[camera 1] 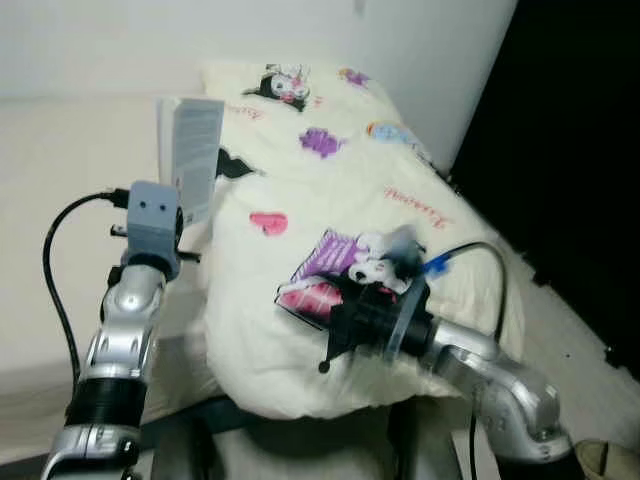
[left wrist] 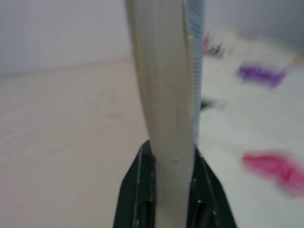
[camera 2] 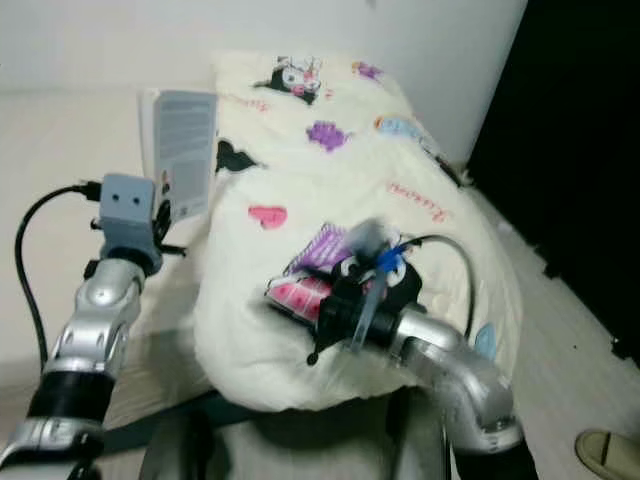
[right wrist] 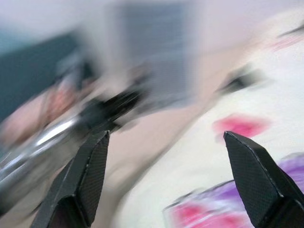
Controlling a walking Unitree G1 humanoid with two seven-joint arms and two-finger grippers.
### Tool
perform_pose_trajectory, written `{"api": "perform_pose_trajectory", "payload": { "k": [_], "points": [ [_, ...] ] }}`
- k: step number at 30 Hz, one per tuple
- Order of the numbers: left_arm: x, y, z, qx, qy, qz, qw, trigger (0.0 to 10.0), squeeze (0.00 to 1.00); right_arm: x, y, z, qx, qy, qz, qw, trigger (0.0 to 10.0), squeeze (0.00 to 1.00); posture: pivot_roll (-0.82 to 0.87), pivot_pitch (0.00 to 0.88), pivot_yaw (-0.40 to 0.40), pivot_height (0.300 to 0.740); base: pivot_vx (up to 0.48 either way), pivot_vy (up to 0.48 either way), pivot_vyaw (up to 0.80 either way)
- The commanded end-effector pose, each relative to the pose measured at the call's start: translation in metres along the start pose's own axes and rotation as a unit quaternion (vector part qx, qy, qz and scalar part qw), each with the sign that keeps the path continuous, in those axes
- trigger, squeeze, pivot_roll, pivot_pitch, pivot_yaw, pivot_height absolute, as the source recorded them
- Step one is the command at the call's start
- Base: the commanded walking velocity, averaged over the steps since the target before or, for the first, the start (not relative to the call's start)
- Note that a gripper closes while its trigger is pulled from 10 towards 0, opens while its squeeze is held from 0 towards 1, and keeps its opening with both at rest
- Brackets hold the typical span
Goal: Clean up the room
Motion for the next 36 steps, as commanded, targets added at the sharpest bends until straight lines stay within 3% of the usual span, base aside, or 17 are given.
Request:
{"api": "perform_pose_trajectory", "payload": {
  "k": [1,3,5,6,7,11,13,23,28,30,31,36],
  "points": [
    [0.009,-0.004,-0.002,-0.008,-0.024,0.042,0.999,0.0,0.0,0.0,-0.009,0.004,-0.03,-0.01,-0.012,0.999,10.0,0.0,-0.03,0.012,0.038,0.324,0.0,0.0,0.0],
    [0.011,-0.017,-0.005,-0.05,-0.027,0.137,0.989,0.5,0.0,-0.002,-0.02,0.008,-0.069,-0.018,-0.019,0.997,10.0,0.0,-0.04,0.0,0.04,0.334,0.0,0.0,0.0],
    [0.011,-0.017,-0.005,-0.05,-0.027,0.137,0.989,0.5,0.0,-0.002,-0.02,0.008,-0.069,-0.018,-0.019,0.997,10.0,0.0,-0.04,0.0,0.04,0.334,0.0,0.0,0.0],
    [0.01,-0.024,-0.005,-0.068,-0.026,0.176,0.982,3.5,0.0,-0.003,-0.024,0.01,-0.086,-0.018,-0.021,0.996,10.0,0.0,-0.04,0.0,0.04,0.339,0.0,0.0,0.0],
    [0.007,-0.029,-0.005,-0.08,-0.022,0.213,0.973,9.6,0.0,-0.006,-0.029,0.013,-0.101,-0.014,-0.021,0.995,10.0,0.0,-0.04,0.0,0.037,0.344,0.0,0.0,0.0],
    [0.0,-0.032,-0.003,-0.088,-0.011,0.256,0.963,10.0,0.0,-0.01,-0.034,0.014,-0.117,-0.008,-0.021,0.993,10.0,0.0,-0.03,0.0,0.036,0.354,0.0,0.0,0.0],
    [-0.015,-0.031,0.002,-0.091,0.006,0.282,0.955,10.0,0.0,-0.014,-0.038,0.015,-0.13,0.001,-0.016,0.991,10.0,0.0,-0.03,0.0,0.032,0.364,0.0,0.0,0.0],
    [-0.045,-0.027,0.016,-0.083,0.043,0.319,0.943,10.0,0.0,-0.016,-0.042,0.013,-0.138,-0.003,-0.02,0.99,10.0,0.0,-0.02,0.0,0.031,0.389,0.0,0.0,0.0],
    [-0.063,-0.044,0.025,-0.122,0.076,0.342,0.929,10.0,0.0,-0.022,-0.032,0.006,-0.119,-0.006,-0.027,0.993,10.0,0.0,-0.03,0.0,0.035,0.408,0.0,0.0,0.0],
    [-0.063,-0.044,0.025,-0.122,0.076,0.342,0.929,10.0,0.0,-0.022,-0.032,0.006,-0.119,-0.006,-0.027,0.993,10.0,0.0,-0.03,0.0,0.035,0.408,0.0,0.0,0.0],
    [-0.066,-0.052,0.028,-0.14,0.083,0.347,0.924,10.0,0.0,-0.025,-0.03,0.005,-0.115,-0.004,-0.03,0.993,10.0,0.0,-0.04,0.0,0.031,0.418,0.0,0.0,0.0],
    [-0.078,-0.061,0.032,-0.143,0.115,0.328,0.927,10.0,0.0,-0.029,-0.028,0.005,-0.113,0.0,-0.033,0.993,10.0,0.0,-0.04,0.0,0.026,0.433,0.0,0.0,0.0]
  ]
}}
Point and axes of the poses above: a point about 5 cm out from each wrist's last joint towards the gripper, its own z axis pointing back from the gripper into the wrist, its own x axis along the axis of the wrist's last joint, y = z × x, the point moved 3 cm from there along -z, pointing out of the wrist towards the gripper, and after that the axes turned 3 degrees about z, right-handed, at the moved point
